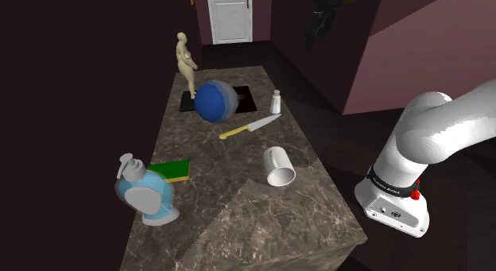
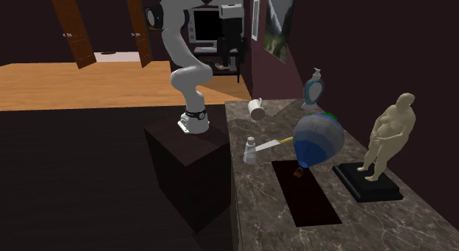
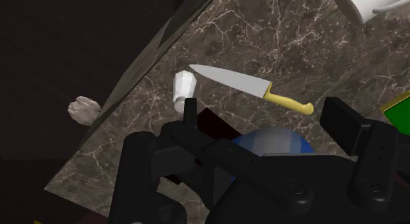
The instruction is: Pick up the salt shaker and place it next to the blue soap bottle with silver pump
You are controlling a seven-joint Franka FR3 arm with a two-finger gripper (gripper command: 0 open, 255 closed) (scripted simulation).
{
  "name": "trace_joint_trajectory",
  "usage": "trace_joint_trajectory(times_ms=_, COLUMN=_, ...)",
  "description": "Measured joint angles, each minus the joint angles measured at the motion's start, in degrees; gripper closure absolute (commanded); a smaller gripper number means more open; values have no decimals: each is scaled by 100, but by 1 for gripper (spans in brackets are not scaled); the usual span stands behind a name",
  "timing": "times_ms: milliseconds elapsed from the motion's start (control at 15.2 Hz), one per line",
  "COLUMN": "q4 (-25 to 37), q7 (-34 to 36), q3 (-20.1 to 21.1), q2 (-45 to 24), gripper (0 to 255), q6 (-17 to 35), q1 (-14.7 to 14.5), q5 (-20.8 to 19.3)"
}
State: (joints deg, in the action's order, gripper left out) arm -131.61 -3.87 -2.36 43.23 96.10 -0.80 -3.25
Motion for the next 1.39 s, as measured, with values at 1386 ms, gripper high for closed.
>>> trace_joint_trajectory(times_ms=1386, q4=423, q7=-182, q3=-849, q2=-3591, gripper=0, q6=2328, q1=219, q5=727)
